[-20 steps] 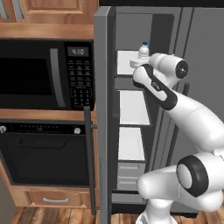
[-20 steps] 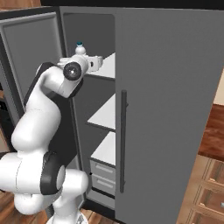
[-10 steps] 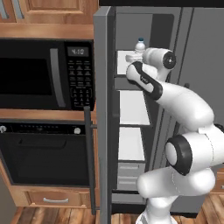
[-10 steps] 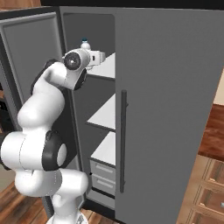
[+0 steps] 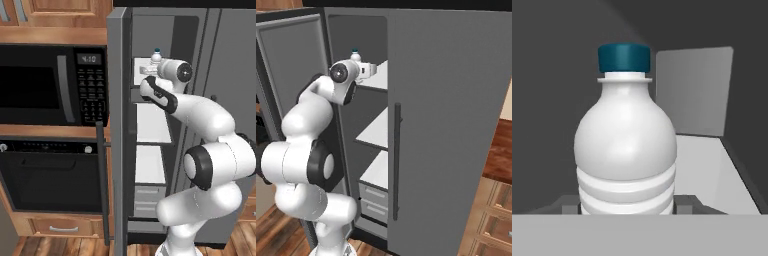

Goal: Take the bottled waters from the counter and place them in the freezer to freeze. Close the freezer door after placing the bottles.

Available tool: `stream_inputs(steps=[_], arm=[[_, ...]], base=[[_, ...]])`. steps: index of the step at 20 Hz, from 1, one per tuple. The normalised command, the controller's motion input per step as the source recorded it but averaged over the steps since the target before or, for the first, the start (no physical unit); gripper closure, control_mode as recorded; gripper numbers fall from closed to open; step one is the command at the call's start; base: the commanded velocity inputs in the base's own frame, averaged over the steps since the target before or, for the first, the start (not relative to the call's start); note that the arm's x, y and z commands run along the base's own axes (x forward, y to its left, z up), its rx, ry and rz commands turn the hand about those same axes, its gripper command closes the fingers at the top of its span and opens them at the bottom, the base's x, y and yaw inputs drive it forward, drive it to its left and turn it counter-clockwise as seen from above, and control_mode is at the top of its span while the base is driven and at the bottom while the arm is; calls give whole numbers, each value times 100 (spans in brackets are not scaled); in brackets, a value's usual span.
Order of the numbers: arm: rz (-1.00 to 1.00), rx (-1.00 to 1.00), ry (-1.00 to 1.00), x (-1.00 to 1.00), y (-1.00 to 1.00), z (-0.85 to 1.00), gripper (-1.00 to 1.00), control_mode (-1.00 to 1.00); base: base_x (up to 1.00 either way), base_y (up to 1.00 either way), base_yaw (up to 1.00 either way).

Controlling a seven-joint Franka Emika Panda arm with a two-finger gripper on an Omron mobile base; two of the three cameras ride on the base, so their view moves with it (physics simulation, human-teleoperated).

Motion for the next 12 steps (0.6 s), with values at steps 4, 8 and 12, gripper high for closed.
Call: stream_inputs(steps=[4, 8, 12], arm=[[-2, 1, 0, 19, -21, -16, 100, -100], [-6, 0, 0, 52, -7, -1, 100, -100], [-6, 0, 0, 54, -11, -5, 100, -100]], base=[[0, 0, 0], [0, 0, 0], [0, 0, 0]])
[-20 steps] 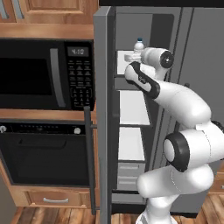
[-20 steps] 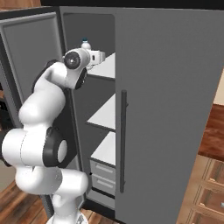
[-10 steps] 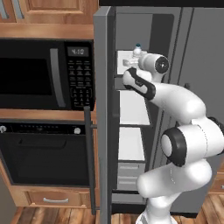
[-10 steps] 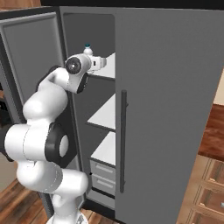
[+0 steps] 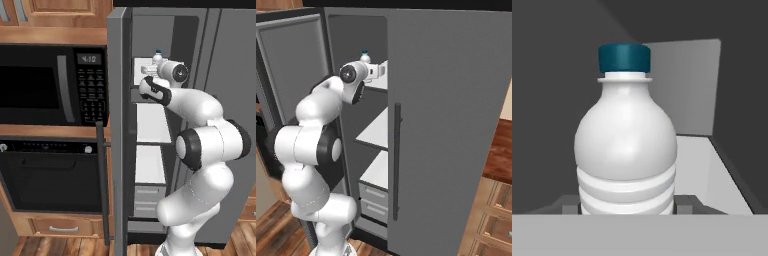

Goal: Take the bottled waters from the counter and place them in the freezer to freeze. Close the freezer door after placing the bottles.

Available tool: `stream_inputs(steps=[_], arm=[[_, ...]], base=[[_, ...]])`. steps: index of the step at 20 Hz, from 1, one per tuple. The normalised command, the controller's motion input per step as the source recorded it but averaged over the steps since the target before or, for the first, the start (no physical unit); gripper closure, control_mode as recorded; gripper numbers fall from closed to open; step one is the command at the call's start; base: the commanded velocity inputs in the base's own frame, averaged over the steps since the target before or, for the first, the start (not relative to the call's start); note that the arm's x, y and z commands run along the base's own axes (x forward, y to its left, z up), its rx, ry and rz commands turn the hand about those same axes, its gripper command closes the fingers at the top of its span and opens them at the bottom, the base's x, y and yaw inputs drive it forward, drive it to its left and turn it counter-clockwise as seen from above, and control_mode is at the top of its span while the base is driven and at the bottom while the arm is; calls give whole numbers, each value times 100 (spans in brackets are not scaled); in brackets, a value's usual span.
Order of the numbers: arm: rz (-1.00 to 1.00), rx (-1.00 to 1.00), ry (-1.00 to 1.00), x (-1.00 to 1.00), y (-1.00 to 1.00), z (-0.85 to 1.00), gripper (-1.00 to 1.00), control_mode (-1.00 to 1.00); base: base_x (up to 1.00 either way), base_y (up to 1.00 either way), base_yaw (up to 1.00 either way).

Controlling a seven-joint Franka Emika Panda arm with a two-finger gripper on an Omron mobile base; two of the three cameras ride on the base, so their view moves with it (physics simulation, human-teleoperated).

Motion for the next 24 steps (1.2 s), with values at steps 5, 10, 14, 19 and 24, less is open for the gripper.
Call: stream_inputs(steps=[5, 10, 14, 19, 24], arm=[[-5, 0, 6, 56, 0, -21, 100, -100], [-3, 0, 13, 33, 0, -40, 100, -100], [-2, 0, 1, 40, 0, -2, 100, -100], [0, 0, 0, 20, 21, -47, 100, -100], [0, 0, -5, 0, 1, -24, -100, -100]], base=[[0, 0, 0], [0, 0, 0], [0, 0, 0], [0, 0, 0], [0, 0, 0]])
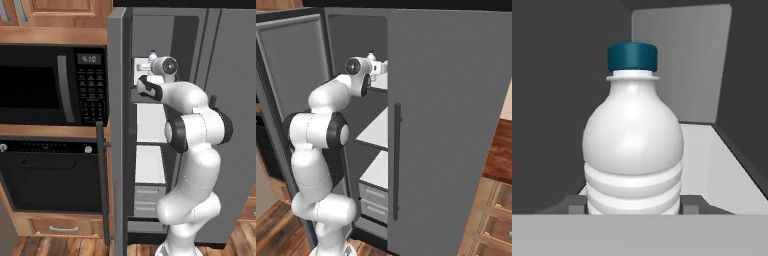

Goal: Take the bottled waters from the counter and place them in the freezer to freeze. Close the freezer door after placing the bottles.

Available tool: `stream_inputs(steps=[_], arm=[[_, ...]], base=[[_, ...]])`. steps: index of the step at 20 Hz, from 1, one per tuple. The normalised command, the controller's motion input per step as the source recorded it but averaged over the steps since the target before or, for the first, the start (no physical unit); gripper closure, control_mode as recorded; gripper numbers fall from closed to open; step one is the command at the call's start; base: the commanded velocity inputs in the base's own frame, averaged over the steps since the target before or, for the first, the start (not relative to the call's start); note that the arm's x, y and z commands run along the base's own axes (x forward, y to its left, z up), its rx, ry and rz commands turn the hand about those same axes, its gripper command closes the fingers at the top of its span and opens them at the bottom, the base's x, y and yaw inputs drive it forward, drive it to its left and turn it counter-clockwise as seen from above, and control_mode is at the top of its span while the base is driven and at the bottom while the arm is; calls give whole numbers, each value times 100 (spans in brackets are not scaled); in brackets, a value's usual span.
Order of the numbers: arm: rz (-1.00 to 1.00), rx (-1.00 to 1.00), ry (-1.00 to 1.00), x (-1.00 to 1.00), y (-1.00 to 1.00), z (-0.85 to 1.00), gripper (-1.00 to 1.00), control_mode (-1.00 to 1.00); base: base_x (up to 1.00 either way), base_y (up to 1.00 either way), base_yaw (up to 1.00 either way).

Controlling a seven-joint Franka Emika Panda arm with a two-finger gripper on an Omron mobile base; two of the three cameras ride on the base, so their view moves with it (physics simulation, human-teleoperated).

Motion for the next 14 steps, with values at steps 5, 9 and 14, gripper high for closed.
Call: stream_inputs(steps=[5, 9, 14], arm=[[0, 0, -2, -4, 0, 1, -100, -100], [0, 0, -15, -45, 0, 43, -100, -100], [-5, 3, -11, -93, 0, 56, -100, -100]], base=[[0, 0, 0], [0, 0, 0], [0, 0, 0]])
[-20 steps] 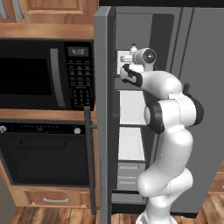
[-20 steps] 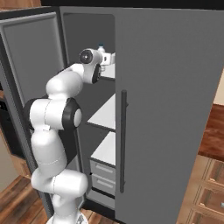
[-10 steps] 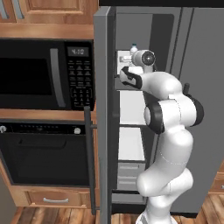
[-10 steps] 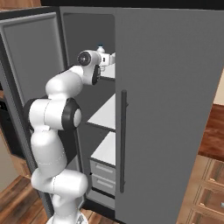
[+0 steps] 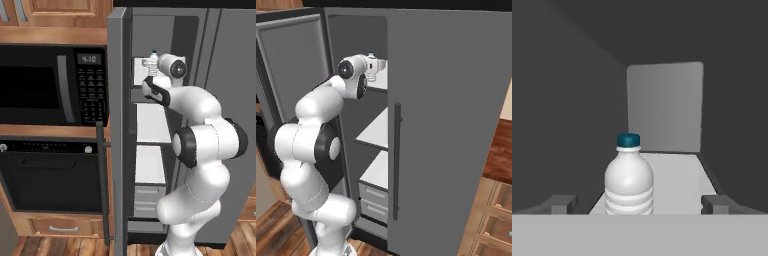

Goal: Take the bottled waters from the counter and place them in the freezer to freeze. Close the freezer door after placing the bottles.

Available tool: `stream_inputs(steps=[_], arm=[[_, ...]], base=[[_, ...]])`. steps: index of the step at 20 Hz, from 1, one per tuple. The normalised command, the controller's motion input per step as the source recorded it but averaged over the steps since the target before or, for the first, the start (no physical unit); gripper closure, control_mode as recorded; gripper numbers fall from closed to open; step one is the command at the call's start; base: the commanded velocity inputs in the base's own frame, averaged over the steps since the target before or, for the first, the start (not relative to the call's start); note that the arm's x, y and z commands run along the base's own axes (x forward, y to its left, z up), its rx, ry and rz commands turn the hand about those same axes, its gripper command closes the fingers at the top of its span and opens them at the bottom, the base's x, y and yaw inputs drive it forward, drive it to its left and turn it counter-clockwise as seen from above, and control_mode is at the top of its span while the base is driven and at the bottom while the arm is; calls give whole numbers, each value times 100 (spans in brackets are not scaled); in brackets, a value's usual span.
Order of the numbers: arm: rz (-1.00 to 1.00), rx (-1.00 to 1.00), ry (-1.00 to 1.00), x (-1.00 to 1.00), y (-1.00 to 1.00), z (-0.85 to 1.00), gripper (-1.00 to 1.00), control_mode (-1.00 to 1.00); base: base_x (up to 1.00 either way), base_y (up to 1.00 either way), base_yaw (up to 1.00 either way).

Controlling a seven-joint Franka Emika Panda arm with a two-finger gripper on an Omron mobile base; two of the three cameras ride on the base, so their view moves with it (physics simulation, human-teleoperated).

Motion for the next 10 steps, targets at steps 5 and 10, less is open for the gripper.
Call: stream_inputs(steps=[5, 10], arm=[[-12, 22, -2, -100, 3, 74, -100, -100], [-13, 34, 7, -100, 19, 90, -100, -100]], base=[[0, 0, 0], [0, 0, 0]])
